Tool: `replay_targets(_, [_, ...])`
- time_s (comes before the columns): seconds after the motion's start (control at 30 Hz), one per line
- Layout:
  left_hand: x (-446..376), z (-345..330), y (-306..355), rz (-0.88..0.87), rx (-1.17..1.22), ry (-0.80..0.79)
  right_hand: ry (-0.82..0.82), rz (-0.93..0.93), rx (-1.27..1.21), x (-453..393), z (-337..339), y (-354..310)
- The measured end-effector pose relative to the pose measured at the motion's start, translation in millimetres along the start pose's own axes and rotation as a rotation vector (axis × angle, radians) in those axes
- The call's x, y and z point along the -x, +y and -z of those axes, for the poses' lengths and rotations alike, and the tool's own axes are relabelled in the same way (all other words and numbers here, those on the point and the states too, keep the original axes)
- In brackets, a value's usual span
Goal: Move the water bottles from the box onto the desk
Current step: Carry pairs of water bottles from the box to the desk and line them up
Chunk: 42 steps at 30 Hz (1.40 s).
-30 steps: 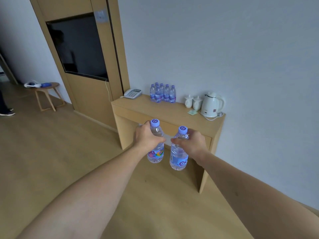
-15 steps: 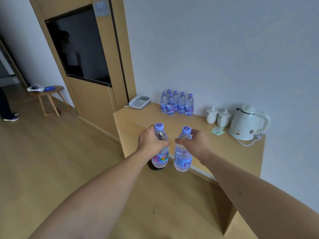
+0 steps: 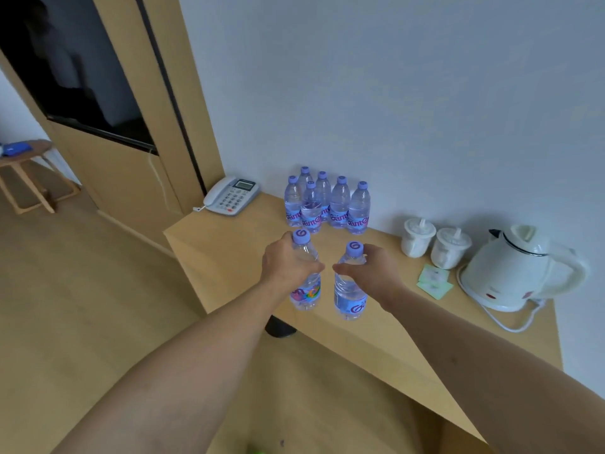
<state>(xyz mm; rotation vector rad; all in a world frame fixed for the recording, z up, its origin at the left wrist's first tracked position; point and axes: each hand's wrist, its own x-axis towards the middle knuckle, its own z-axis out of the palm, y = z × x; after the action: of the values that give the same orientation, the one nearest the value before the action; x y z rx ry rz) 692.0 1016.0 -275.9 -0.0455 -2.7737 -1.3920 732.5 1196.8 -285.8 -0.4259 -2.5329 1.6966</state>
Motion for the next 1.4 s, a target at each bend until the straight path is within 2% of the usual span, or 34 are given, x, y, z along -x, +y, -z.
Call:
replay_targets(0.43, [-200, -92, -34, -0.145, -0.034, -0.311, 0.31, -0.246, 0.053, -161, -30, 28])
replay_targets(0.63, [-255, -127, -42, -0.211, -0.086, -0.337, 0.38, -0.303, 0.096, -215, -40, 40])
replay_targets(0.77, [-289, -146, -33, -0.234, -0.089, -0.334, 0.364, -0.304, 0.105, -256, -32, 40])
replay_targets(0.87, [-308, -158, -28, -0.188, -0.132, -0.326, 0.352, -0.298, 0.089, -279, -25, 42])
replay_targets(1.1, [-335, -160, -9, -0.156, -0.288, -0.513, 0.31, -0.282, 0.064, -301, -24, 43])
replay_targets(1.2, [-348, -147, -3, -0.207, -0.357, -0.589, 0.25, -0.277, 0.111, -303, -23, 38])
replay_targets(1.3, [-353, -136, 7, -0.291, -0.465, -0.735, 0.183, -0.28, 0.135, -301, -17, 34])
replay_targets(1.4, [-355, -129, 15, -0.389, -0.547, -0.712, 0.186, -0.27, 0.157, -298, -14, 30])
